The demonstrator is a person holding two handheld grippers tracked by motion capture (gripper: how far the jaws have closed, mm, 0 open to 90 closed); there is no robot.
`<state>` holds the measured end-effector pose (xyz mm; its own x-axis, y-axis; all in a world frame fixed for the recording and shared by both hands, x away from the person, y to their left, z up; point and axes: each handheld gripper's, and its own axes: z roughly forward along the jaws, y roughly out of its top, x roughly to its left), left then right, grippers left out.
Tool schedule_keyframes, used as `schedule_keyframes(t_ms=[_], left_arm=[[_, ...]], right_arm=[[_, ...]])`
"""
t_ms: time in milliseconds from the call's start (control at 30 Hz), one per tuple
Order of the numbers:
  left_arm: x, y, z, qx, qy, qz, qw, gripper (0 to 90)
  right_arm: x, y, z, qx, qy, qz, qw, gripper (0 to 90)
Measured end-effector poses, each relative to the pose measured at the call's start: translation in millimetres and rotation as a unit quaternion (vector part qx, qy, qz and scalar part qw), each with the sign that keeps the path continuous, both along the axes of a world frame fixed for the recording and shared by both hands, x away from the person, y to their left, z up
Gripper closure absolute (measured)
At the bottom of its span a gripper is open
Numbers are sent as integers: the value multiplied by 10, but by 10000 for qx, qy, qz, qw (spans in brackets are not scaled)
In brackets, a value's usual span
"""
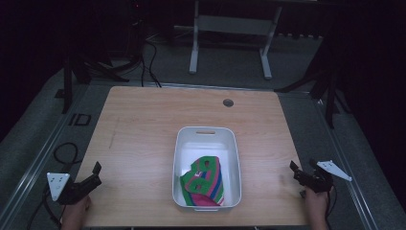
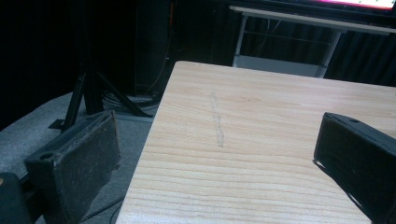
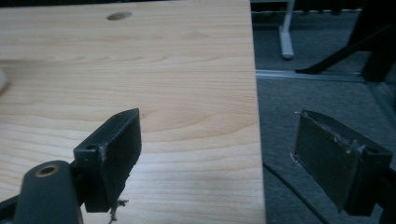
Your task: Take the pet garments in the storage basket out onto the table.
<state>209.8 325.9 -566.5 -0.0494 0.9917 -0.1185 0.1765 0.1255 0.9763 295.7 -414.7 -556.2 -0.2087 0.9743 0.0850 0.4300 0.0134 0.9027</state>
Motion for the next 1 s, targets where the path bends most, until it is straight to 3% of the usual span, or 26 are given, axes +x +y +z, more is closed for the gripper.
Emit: schedule_keyframes(t_ms=[133, 333, 467, 533, 567, 733, 833, 900, 933, 967, 1000], left_arm=[[1, -1, 0, 12, 4, -4, 10000, 9], [2, -1, 0, 5, 13, -9, 10000, 9], [3, 5, 0, -5, 20, -9, 10000, 9], [5, 5, 0, -7, 27, -11, 10000, 9], [6, 5, 1, -8, 34, -17, 10000, 9], [5, 4, 1, 0, 36, -19, 10000, 9], [7, 5, 1, -7, 35, -18, 10000, 9], [7, 6, 1, -14, 34, -24, 10000, 9], [7, 6, 1, -15, 33, -23, 10000, 9], [7, 6, 1, -16, 35, -23, 10000, 9], [7, 6, 1, -18, 35, -18, 10000, 9]], right_arm=[[-7, -1, 0, 26, -7, 95, 10000, 141], [57, -9, 0, 23, 307, 588, 9978, 137], [126, -61, 55, -158, 528, 1054, 9929, 135], [171, -109, 101, -291, 718, 1348, 9878, 134], [171, -109, 101, -291, 718, 1348, 9878, 134], [219, -128, 166, -634, 1115, 2008, 9712, 133], [208, -110, 185, -592, 1350, 2457, 9581, 130], [168, -60, 182, -649, 1447, 2791, 9471, 129], [153, -36, 173, -697, 1460, 2857, 9446, 129], [133, 6, 162, -763, 1502, 3021, 9383, 129], [133, 6, 162, -763, 1502, 3021, 9383, 129]])
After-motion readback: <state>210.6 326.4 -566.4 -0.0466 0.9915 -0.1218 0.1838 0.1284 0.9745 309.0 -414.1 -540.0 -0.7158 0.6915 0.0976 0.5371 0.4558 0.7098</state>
